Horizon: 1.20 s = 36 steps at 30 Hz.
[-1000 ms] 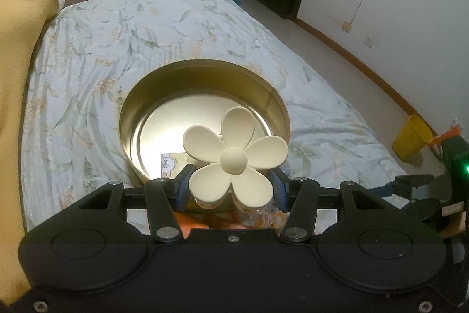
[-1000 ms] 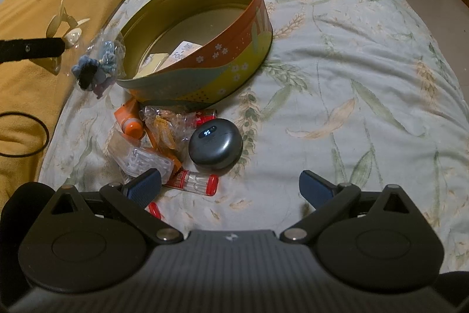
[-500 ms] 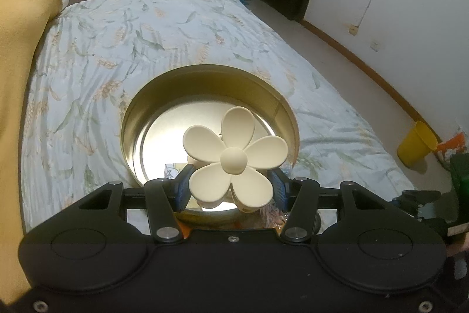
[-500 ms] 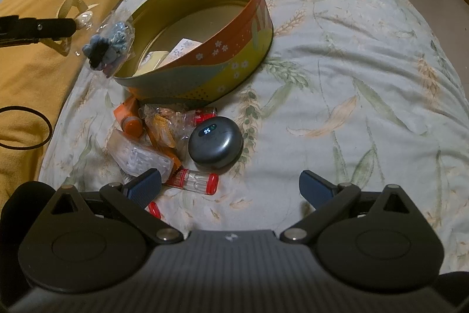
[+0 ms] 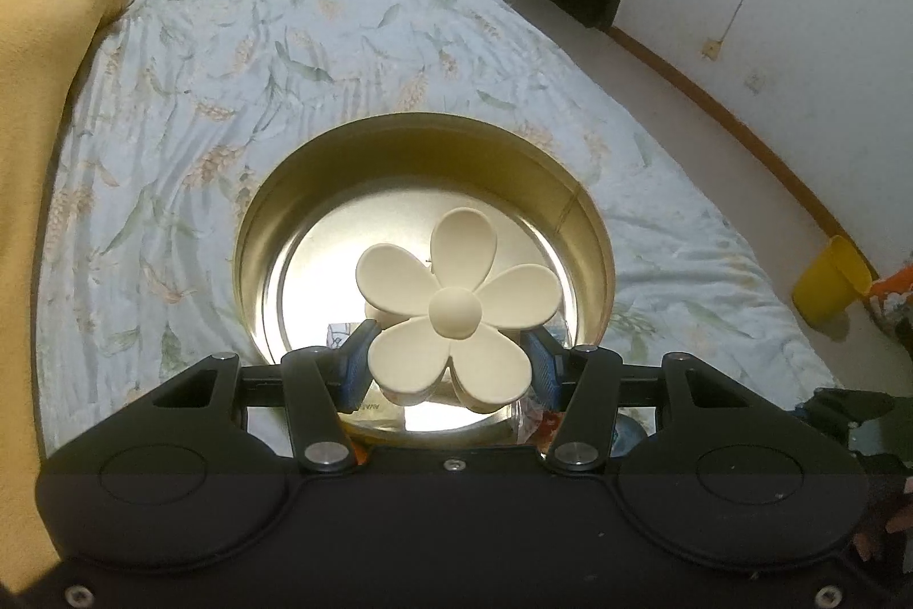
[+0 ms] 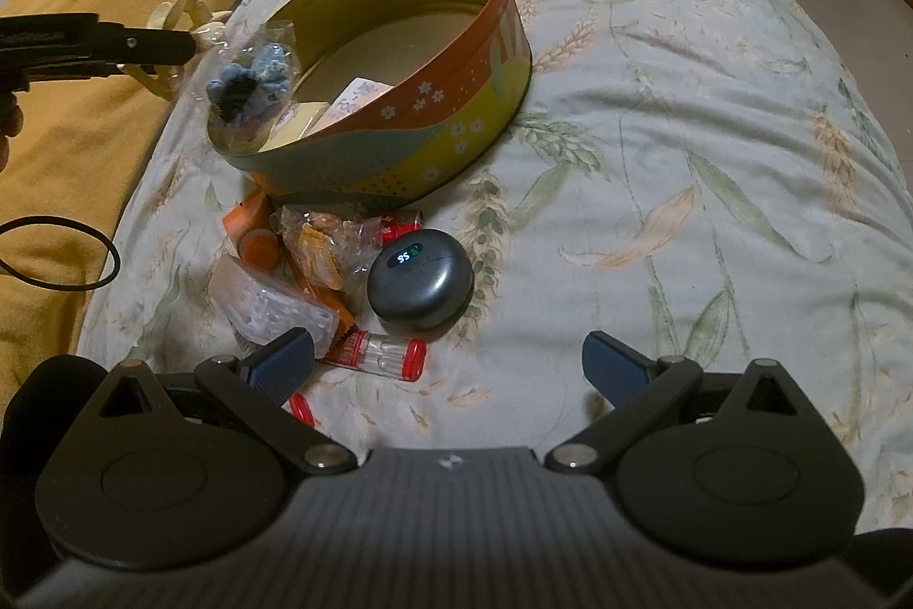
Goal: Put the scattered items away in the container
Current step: 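Carry the flower clip over the tin with the left gripper, then open the left gripper to drop the flower clip into the tin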
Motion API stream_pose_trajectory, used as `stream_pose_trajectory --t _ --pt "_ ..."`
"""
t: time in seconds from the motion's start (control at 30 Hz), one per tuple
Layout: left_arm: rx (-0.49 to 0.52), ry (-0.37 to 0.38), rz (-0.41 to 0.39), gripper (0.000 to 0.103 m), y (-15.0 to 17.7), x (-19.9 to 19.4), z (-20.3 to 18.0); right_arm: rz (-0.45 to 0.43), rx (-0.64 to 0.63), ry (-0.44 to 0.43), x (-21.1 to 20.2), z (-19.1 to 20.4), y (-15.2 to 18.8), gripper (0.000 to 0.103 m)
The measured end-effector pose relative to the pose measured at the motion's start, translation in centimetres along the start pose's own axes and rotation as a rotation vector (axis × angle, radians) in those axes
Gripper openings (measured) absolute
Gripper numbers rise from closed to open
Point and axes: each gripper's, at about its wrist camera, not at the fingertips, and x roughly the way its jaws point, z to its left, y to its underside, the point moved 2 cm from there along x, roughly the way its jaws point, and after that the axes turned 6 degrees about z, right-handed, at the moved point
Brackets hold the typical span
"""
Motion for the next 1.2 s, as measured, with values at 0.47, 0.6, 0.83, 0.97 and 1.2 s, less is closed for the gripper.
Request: stream_pose_trajectory --t 0.47,0.6,0.83,0.97,1.2 --pt "-0.056 -0.027 0.011 0.051 -1.2 2.9 0.5 0.003 0.001 0.0 0.1 -0.1 0.0 0.103" --pt "-0.096 -0.029 -0.008 0.051 -1.7 2.8 0.9 0.005 -0.001 0.001 0.2 -0.1 0.0 0.103" --pt "-0.119 -0.04 -0.031 0.051 -3.2 2.5 1.4 0.007 0.003 0.001 0.2 -0.1 0.1 0.103" --pt "-0.125 -0.072 -0.028 0.051 -3.8 3.3 1.7 0.01 -0.001 0.003 0.3 0.0 0.0 0.103" --pt "-0.108 -0.137 -0.037 0.094 -3.6 3.8 1.8 0.008 0.007 -0.002 0.2 -0.1 0.0 0.103"
